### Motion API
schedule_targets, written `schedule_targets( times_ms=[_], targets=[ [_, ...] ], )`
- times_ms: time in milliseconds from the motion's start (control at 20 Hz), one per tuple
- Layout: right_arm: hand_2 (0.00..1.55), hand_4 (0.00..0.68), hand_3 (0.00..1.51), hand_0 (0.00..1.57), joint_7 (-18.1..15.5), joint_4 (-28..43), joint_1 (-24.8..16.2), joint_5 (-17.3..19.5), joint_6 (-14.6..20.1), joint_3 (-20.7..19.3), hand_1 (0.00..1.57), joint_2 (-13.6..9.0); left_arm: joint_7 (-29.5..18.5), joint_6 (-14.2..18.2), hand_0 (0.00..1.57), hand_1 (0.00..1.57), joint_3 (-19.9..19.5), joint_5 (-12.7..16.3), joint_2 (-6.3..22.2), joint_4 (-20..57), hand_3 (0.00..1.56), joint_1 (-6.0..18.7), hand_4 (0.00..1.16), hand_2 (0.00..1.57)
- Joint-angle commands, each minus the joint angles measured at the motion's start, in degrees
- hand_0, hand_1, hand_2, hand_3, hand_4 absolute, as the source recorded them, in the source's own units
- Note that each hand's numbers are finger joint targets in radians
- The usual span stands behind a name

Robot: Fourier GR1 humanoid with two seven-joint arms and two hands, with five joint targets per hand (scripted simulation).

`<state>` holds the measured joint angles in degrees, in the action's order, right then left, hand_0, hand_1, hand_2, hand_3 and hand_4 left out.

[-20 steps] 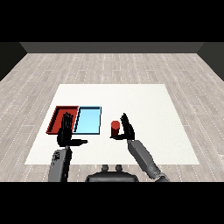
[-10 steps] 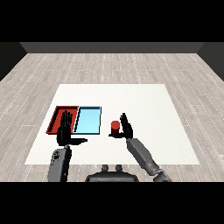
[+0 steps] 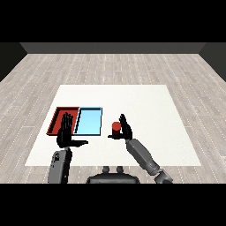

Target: Pick the red can and put it in the red box

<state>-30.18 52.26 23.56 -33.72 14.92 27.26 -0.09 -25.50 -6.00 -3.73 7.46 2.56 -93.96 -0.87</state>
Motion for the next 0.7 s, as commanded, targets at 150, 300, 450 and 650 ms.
schedule_targets(
  times_ms=[150, 300, 450, 650],
  targets=[
    [0.0, 0.0, 0.0, 0.0, 2.89, -0.52, 1.34, 0.71, -2.37, -2.18, 0.0, 0.09, 4.28, 1.09, 0.0, 0.0, -0.11, 0.92, 0.11, -3.47, 0.0, 1.36, 0.0, 0.0],
    [0.0, 0.0, 0.0, 0.0, -1.24, -1.91, -1.81, 0.41, -3.26, -0.51, 0.0, 0.09, -0.38, -1.3, 0.0, 0.0, -1.06, 1.48, 0.7, -1.31, 0.0, -1.85, 0.0, 0.0],
    [0.0, 0.0, 0.0, 0.0, -0.85, -3.98, 5.04, -4.79, 1.4, 3.88, 0.0, 0.09, 2.21, 1.24, 0.0, 0.0, -0.78, 0.72, -0.14, 1.18, 0.0, 4.25, 0.0, 0.0],
    [0.0, 0.0, 0.0, 0.0, -0.14, 0.46, 3.03, -5.9, 6.28, 7.16, 0.0, 0.09, 0.28, 0.21, 0.0, 0.0, 0.33, 1.05, -0.91, 1.81, 0.0, 3.06, 0.0, 0.0]
  ],
)
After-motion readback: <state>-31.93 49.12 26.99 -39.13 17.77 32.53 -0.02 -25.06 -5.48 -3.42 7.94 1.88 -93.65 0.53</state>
